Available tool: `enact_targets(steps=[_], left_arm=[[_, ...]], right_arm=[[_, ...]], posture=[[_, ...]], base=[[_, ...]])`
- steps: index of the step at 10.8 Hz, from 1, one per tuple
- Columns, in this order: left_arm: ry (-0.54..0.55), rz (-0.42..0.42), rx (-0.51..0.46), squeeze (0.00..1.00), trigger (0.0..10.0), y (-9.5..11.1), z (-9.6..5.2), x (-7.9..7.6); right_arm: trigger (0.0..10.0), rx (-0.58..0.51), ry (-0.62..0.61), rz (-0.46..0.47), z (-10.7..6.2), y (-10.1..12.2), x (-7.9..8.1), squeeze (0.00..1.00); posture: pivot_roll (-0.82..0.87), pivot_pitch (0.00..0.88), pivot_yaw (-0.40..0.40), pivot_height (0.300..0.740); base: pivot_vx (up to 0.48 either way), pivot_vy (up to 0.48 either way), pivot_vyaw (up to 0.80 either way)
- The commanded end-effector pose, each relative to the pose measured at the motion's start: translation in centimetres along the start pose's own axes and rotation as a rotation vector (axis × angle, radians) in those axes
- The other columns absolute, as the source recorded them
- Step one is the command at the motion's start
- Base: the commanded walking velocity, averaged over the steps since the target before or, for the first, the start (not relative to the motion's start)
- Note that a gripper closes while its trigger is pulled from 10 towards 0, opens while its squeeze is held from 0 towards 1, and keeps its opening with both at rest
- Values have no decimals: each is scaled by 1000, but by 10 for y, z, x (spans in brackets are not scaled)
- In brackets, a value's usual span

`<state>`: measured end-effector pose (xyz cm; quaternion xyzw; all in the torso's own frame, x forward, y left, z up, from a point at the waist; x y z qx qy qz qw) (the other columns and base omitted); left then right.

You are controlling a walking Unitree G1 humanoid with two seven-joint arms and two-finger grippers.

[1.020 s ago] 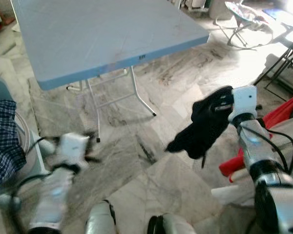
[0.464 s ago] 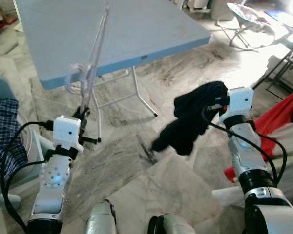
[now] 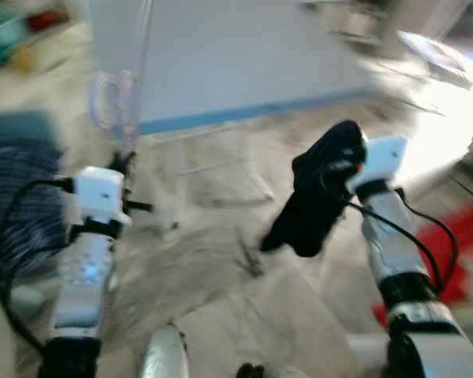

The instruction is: Hang hanger

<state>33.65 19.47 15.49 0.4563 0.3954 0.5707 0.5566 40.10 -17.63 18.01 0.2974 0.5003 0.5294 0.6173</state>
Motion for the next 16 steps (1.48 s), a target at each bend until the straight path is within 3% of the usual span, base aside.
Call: enact_targets(steps=[1,5,8,11,16], left_arm=[[-16,-14,-49,0,10000,14,5,-9],[-7,-19,-45,0,10000,14,6,-8],[-17,-12,-51,0,10000,17,8,-9],[-24,-8,-52,0,10000,17,9,-10],[-34,-3,-59,0,10000,20,11,-12]], right_arm=[[10000,-30,-22,-9,2,10,-11,0],[10000,-70,-18,-7,7,24,-6,0],[10000,-118,-13,-83,14,38,-6,0],[10000,-120,5,-45,18,41,0,0],[10000,-122,2,1,20,41,2,0]], posture=[[90,85,-88,740],[89,94,-91,740],[88,95,-93,740],[89,94,-94,740],[93,100,-97,740]], base=[[352,0,744],[354,0,0],[440,0,0],[480,0,650],[480,0,0]])
Point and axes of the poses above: a point about 5 cm out from each wrist's last joint towards the gripper, its own z axis pointing out of the wrist towards the gripper, its own y axis along the axis of the wrist's last joint, x = y × z, the point moved 6 cm from there along z, pointing out of the wrist towards the gripper, and after that the axes turned 7 degrees about -z, right-handed, at the moved point
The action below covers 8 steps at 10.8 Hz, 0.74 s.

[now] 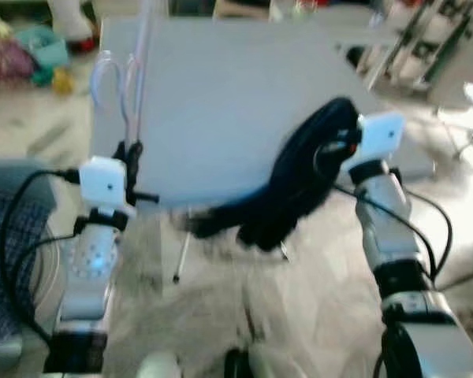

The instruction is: Hang hanger

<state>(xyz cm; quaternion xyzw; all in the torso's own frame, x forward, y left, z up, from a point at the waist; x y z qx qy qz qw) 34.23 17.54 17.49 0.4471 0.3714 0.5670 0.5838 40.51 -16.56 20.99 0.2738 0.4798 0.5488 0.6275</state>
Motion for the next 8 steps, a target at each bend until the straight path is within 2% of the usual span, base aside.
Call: enact_targets(steps=[1,2,3,4,5,6,7,8], left_arm=[[7,18,-1,0,10000,2,-1,6],[10,15,-1,0,10000,2,0,6],[7,15,1,0,10000,1,1,4],[5,16,0,0,10000,2,1,3],[17,13,2,0,10000,1,1,4],[29,12,7,0,10000,0,0,4],[41,10,8,0,10000,-1,-2,4],[44,8,7,0,10000,-1,-3,3]], right_arm=[[10000,-49,-4,10,11,15,0,0],[10000,-65,-5,22,28,25,-2,0],[10000,-82,-9,55,54,42,-4,0],[10000,-158,10,47,78,75,-5,0],[10000,-247,-62,93,107,127,-29,0],[10000,-342,-139,140,122,178,-56,0],[10000,-424,-190,191,124,210,-75,0],[10000,-450,-219,211,123,217,-85,0]], posture=[[92,108,-96,740],[96,101,-93,740],[101,96,-94,740],[106,95,-95,740],[117,90,-102,740],[127,86,-115,740],[132,88,-122,740],[132,90,-126,740]], base=[[480,0,0],[480,0,0],[480,0,0],[480,0,0],[334,0,0],[0,0,0],[0,0,0],[0,0,0]])
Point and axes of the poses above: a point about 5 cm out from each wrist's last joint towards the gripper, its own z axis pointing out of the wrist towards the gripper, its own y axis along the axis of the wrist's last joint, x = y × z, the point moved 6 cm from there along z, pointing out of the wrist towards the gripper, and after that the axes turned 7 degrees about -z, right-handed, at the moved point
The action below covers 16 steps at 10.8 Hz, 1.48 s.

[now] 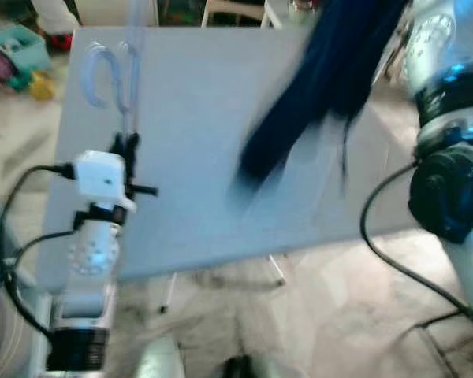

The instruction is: Hang hanger

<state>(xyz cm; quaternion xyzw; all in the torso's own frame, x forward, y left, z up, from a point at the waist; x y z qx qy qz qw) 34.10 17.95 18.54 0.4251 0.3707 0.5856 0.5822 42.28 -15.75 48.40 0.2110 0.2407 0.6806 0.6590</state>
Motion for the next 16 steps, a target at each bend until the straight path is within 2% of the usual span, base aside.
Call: enact_targets(steps=[1,2,3,4,5,6,7,9,10,11,13,14,15,16], left_arm=[[3,-1,50,0,10000,-12,-6,-3],[1,-3,53,0,10000,-14,-6,-5],[0,-2,54,0,10000,-13,-5,-6],[0,2,54,0,10000,-14,-5,-6],[3,3,59,0,10000,-15,-5,-5],[9,5,73,0,10000,-18,-6,-5],[18,2,83,0,10000,-20,-5,-5],[32,22,88,0,10000,-22,-4,-7],[29,22,91,0,10000,-23,-4,-6],[30,29,95,0,10000,-23,-4,-6],[25,40,105,0,10000,-26,-4,-7],[15,39,110,0,10000,-27,-4,-9],[4,40,109,0,10000,-27,-3,-13],[0,46,109,0,10000,-27,-3,-14]], right_arm=[[10000,119,-41,17,-21,-38,-15,0],[10000,282,26,-35,-51,-85,-3,0],[10000,469,139,-103,-90,-132,13,0],[10000,733,424,-153,-167,-189,38,1000],[10000,829,561,-143,-205,-205,43,1000],[10000,878,707,-216,-238,-212,34,1000],[10000,891,749,-184,-245,-210,29,1000],[10000,821,902,-25,-260,-187,23,1000],[10000,811,1030,56,-280,-173,23,1000],[10000,845,1113,-15,-299,-173,15,1000],[10000,882,1115,-266,-311,-181,-7,1000],[10000,927,1208,-240,-330,-180,-1,1000],[10000,943,1284,-40,-349,-170,24,1000],[10000,940,1346,71,-364,-167,49,1000]], posture=[[125,93,-125,740],[122,96,-124,740],[121,97,-123,740],[118,100,-118,740],[115,101,-117,740],[108,100,-115,740],[105,96,-114,740],[99,95,-110,740],[96,95,-106,740],[94,95,-101,740],[85,97,-93,740],[84,97,-91,740],[86,96,-90,740],[90,97,-93,740]], base=[[0,0,0],[0,0,0],[0,0,0],[0,0,0],[0,0,0],[0,0,0],[0,0,0],[0,0,0],[0,0,0],[0,0,0],[0,0,0],[0,0,0],[0,0,0],[0,0,0]])
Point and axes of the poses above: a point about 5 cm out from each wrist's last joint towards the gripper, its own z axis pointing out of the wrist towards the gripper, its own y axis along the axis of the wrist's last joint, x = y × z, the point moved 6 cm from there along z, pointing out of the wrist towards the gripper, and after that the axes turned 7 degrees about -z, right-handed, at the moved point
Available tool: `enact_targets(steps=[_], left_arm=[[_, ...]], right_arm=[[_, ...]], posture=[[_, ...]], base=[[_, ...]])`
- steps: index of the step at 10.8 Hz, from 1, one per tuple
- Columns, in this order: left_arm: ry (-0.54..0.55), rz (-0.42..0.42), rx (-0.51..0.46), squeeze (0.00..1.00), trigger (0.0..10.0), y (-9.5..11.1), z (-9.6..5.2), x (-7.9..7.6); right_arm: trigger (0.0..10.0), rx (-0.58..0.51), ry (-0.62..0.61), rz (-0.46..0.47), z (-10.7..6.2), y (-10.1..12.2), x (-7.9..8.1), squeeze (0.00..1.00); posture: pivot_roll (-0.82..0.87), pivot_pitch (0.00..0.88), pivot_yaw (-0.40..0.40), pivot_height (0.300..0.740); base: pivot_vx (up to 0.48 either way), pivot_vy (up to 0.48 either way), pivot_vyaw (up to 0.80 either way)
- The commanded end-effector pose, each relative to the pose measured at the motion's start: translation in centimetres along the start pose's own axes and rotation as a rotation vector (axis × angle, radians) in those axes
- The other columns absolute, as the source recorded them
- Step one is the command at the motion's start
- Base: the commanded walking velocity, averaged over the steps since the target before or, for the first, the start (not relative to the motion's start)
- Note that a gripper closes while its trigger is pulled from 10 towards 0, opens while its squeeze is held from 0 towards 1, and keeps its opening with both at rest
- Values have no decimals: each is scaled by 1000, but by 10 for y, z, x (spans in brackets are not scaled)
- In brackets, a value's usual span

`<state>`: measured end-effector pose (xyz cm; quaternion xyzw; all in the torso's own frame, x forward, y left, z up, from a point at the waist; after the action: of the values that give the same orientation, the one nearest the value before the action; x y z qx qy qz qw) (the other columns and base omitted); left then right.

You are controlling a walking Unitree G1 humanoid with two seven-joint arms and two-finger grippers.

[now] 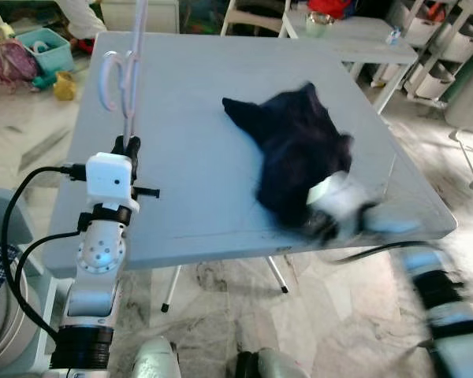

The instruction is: Hang hanger

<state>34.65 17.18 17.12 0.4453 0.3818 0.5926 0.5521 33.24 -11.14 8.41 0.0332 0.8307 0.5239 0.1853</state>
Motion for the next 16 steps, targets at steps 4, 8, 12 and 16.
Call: enact_targets(steps=[4,8,12,16], left_arm=[[-16,-1,50,0,10000,-12,-3,-8],[11,-6,50,0,10000,-13,-4,-7],[-2,-13,61,0,10000,-17,-4,-9],[-25,-13,71,0,10000,-18,-4,-11]], right_arm=[[10000,-152,-170,311,99,49,-14,1000],[10000,-397,-875,318,28,92,-122,1000],[10000,-368,-598,117,-21,55,-74,0],[10000,-353,-742,166,-59,39,-79,0]], posture=[[117,91,-105,740],[112,86,-125,740],[72,88,-110,740],[72,87,-98,740]], base=[[0,0,0],[0,0,0],[0,0,0],[0,0,0]])
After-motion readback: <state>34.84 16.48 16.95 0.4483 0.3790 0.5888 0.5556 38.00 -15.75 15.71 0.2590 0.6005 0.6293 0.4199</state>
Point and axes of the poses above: a point about 5 cm out from each wrist's last joint towards the gripper, its own z axis pointing out of the wrist towards the gripper, its own y axis along the axis of the wrist's last joint, x = y × z, the point moved 6 cm from there along z, pointing out of the wrist towards the gripper, and after that the axes turned 7 degrees about -z, right-handed, at the moved point
